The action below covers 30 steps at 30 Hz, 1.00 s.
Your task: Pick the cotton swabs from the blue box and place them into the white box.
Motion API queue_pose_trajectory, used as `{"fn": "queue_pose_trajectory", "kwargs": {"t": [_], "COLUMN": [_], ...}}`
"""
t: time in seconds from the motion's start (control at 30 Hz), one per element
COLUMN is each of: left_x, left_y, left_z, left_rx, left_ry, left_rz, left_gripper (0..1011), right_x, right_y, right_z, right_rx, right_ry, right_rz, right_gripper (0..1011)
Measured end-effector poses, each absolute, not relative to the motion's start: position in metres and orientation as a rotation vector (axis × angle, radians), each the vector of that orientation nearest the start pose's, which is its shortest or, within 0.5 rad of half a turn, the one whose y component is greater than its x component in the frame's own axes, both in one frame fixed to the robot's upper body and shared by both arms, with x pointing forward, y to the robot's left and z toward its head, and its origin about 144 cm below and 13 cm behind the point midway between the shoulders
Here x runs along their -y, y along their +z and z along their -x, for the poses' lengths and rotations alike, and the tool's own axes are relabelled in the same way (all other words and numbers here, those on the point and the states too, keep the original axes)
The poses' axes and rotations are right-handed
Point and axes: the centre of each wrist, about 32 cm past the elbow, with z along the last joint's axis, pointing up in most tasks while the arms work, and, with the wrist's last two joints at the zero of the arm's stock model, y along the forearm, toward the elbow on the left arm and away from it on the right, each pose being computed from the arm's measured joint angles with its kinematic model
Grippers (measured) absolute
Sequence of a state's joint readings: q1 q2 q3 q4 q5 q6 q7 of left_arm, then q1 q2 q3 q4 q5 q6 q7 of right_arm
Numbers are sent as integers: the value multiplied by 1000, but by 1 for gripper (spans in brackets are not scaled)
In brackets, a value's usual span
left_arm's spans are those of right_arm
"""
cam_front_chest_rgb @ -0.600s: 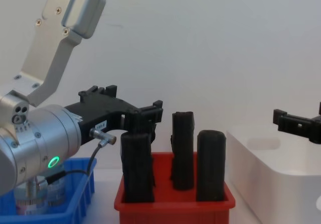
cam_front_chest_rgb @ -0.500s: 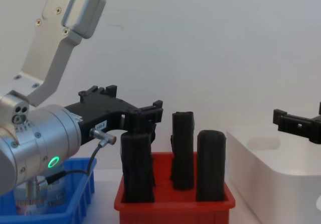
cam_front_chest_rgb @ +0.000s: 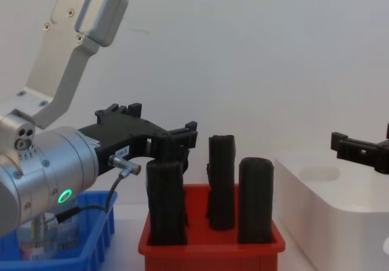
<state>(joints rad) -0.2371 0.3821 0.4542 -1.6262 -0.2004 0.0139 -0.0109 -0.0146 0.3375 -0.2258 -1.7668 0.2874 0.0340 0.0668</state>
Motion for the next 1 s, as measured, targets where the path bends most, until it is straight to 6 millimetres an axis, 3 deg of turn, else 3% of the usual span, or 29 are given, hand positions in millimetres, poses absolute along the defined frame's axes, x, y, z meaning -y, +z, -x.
{"fn": "queue_pose_trajectory", "kwargs": {"t": [1.0], "left_x": [-198], "left_y": [1204], "left_z": [-492], "left_rx": [268], "left_ry": [1124], "left_rz": [-61], "left_gripper": [1003], "right_x": [237], "right_y": [1189], "right_z": [-443], "right_rx": [75], "right_ry": [-1230], "right_rz": [-26], "right_gripper": [1001]}}
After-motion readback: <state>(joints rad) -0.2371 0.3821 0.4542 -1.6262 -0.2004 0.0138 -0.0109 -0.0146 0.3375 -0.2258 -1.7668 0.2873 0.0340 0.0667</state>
